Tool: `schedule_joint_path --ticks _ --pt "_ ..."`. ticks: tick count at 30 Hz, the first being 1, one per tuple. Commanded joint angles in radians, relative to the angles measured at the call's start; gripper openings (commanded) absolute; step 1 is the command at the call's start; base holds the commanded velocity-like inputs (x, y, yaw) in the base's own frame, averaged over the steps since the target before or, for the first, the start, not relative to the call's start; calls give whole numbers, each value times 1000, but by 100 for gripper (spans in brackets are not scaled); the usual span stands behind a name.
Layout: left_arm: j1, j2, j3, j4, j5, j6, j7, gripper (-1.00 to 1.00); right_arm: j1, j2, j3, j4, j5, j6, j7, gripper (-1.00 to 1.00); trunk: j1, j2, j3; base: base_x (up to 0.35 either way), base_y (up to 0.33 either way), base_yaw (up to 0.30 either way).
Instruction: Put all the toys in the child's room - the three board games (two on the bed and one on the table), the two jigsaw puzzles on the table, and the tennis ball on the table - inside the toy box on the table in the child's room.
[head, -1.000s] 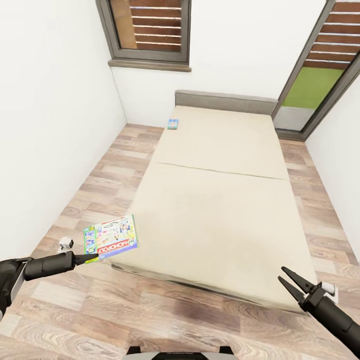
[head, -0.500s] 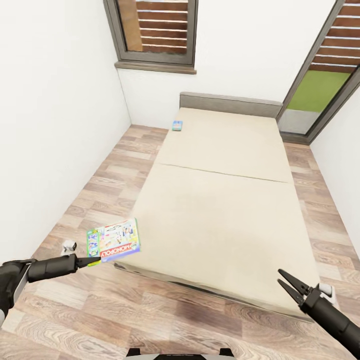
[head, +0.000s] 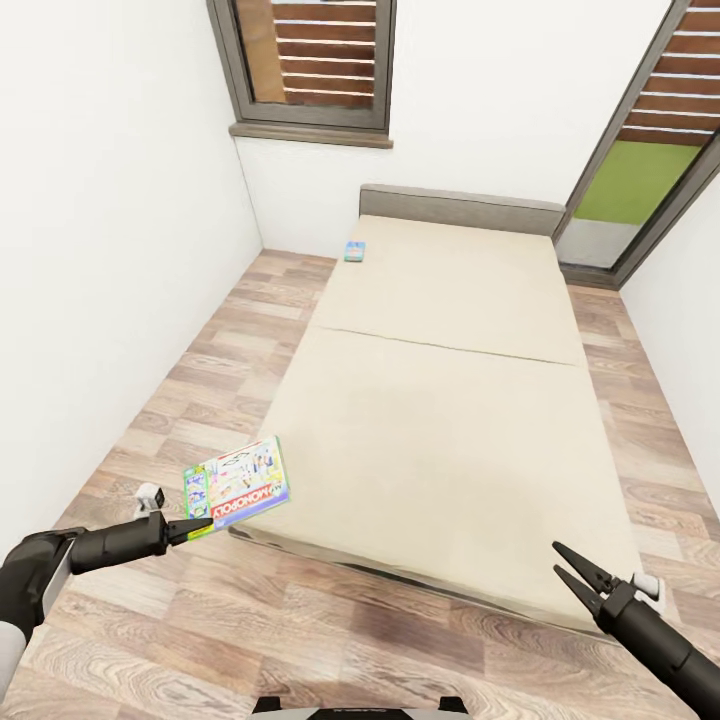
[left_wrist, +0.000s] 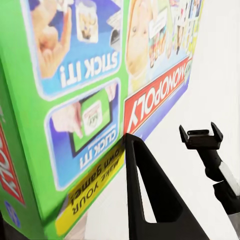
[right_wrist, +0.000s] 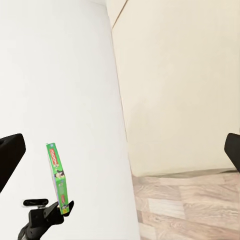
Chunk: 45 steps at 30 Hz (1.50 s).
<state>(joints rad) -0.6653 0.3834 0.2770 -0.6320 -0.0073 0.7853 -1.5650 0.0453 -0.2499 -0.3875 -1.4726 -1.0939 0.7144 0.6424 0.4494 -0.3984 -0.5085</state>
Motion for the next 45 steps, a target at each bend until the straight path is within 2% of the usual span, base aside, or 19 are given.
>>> schedule_joint_path --ticks 1,9,27,34,45 --pt "0 0 0 0 -1 9 -6 -100 0 0 -1 -1 -5 7 -4 100 1 -2 -1 0 0 0" --pt "0 0 1 0 0 8 -6 -100 0 1 -1 -3 -6 7 -29 100 1 -2 1 0 0 39" --pt "0 -2 -1 0 -1 6 -6 -100 0 1 0 -2 -6 7 -31 100 1 -2 19 0 0 188" --pt "0 -2 0 0 -5 6 -6 -100 0 2 -1 -5 0 3 -32 100 1 -2 19 0 0 9" --pt "0 -1 1 -1 -5 2 -6 -100 0 1 -2 -9 2 1 -27 100 1 -2 35 0 0 0"
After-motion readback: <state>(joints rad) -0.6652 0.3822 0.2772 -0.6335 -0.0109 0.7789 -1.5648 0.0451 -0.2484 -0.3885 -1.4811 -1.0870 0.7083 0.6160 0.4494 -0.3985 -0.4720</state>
